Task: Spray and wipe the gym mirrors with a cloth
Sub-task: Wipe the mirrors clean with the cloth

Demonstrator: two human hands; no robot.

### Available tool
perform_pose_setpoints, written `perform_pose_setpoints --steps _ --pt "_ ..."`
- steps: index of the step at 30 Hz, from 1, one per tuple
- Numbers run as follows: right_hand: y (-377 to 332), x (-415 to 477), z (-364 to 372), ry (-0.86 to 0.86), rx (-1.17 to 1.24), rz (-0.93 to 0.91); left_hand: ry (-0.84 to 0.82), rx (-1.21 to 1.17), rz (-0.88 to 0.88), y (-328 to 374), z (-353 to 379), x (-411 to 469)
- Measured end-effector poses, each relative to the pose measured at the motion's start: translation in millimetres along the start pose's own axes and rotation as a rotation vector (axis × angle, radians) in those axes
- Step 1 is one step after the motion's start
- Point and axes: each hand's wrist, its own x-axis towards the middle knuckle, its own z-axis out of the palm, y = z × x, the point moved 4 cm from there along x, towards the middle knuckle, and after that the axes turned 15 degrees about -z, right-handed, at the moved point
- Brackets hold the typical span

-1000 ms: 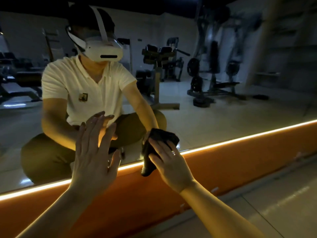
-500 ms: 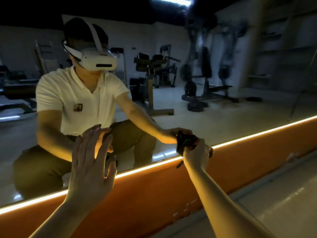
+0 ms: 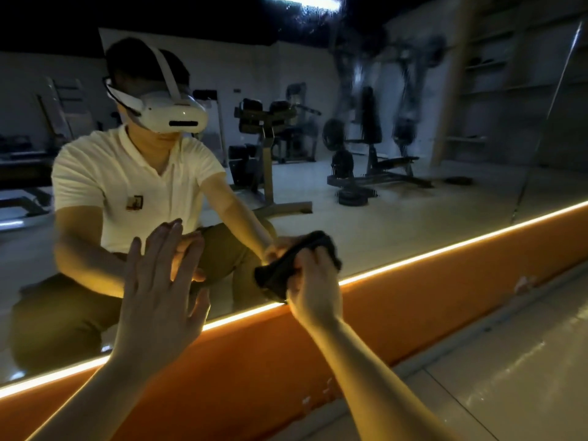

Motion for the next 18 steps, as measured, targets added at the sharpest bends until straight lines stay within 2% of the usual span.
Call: perform_pose_setpoints --steps 2,5,8,12,18 --pt "41.2 1.7 -14.8 0.088 0.002 0.210 0.009 0.076 0.070 7.9 7.8 3.0" --pt "87.5 8.0 -33.9 0.170 0.050 0.452 -0.015 0.139 0.065 15.3 16.0 6.9" --pt "91.1 20.0 -42.0 0.297 0.036 0.490 0.041 0.185 0.057 14.7 19.2 5.6" --pt "39.7 40.2 -36.2 0.421 0.041 0.360 0.066 0.217 0.062 14.3 17.7 5.7" --pt "-44.0 61.0 -9.7 0.332 0.067 -0.102 0.045 0.321 0.100 9.5 11.5 4.8"
